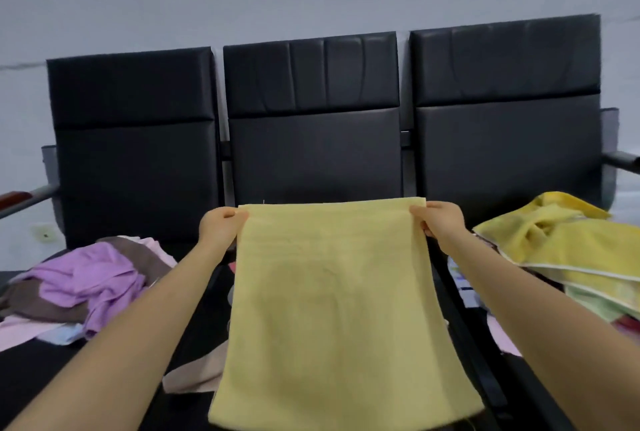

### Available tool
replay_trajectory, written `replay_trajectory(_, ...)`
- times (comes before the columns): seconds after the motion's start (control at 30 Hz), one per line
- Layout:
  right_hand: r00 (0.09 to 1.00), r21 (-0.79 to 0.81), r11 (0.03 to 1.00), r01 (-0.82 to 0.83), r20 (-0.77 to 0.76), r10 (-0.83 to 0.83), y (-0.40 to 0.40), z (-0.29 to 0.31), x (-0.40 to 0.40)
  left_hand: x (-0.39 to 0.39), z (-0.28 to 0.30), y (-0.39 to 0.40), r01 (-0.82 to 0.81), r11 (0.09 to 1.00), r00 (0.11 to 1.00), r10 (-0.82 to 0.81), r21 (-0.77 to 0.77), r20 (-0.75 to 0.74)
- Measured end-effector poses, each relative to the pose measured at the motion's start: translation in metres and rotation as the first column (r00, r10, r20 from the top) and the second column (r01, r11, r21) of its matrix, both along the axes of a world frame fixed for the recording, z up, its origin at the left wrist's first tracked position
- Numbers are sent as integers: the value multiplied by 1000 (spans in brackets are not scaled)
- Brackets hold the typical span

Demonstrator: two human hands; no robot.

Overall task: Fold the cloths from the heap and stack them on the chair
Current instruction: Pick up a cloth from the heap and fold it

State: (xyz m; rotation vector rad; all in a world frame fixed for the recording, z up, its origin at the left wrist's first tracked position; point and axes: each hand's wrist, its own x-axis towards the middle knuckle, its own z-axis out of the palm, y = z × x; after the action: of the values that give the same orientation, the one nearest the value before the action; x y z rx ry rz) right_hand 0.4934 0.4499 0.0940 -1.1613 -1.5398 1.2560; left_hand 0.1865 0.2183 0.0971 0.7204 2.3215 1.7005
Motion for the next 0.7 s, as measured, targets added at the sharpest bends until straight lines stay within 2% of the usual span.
replay_trajectory(0.13, 997, -93, 995, -34, 71, 41, 7, -36, -20, -9, -41, 11, 30, 993, 995, -19, -118, 96)
replay_trajectory(0.23, 963, 20, 998, -53, 264, 45, -8, -67, -15, 13, -66, -4, 79, 969, 993, -54, -233, 109)
replay_trajectory(0.3, 958, 142, 989, -34, 288, -8, -26, -76, -4, 32, -71, -19, 67, 958, 998, -60, -280, 34)
replay_trajectory(0.37, 970, 252, 966, -51, 243, -12, -52, -76, 9, 54, -71, -36, 54, 958, 989, -90, -281, -118)
replay_trajectory(0.47, 967, 356, 915, -190, 231, 111, -97, -74, 29, 103, -70, -62, 139, 969, 945, -191, -202, -265)
replay_trajectory(0.57, 886, 334, 837, -433, 327, 328, -143, -84, 47, 153, -76, -87, 341, 912, 890, -392, -230, -235)
replay_trajectory(0.63, 786, 264, 767, -585, 418, 455, -172, -92, 58, 175, -81, -99, 495, 810, 803, -565, -316, -190)
replay_trajectory(0.7, 676, 213, 679, -702, 497, 543, -189, -94, 66, 185, -88, -106, 558, 740, 750, -643, -375, -154)
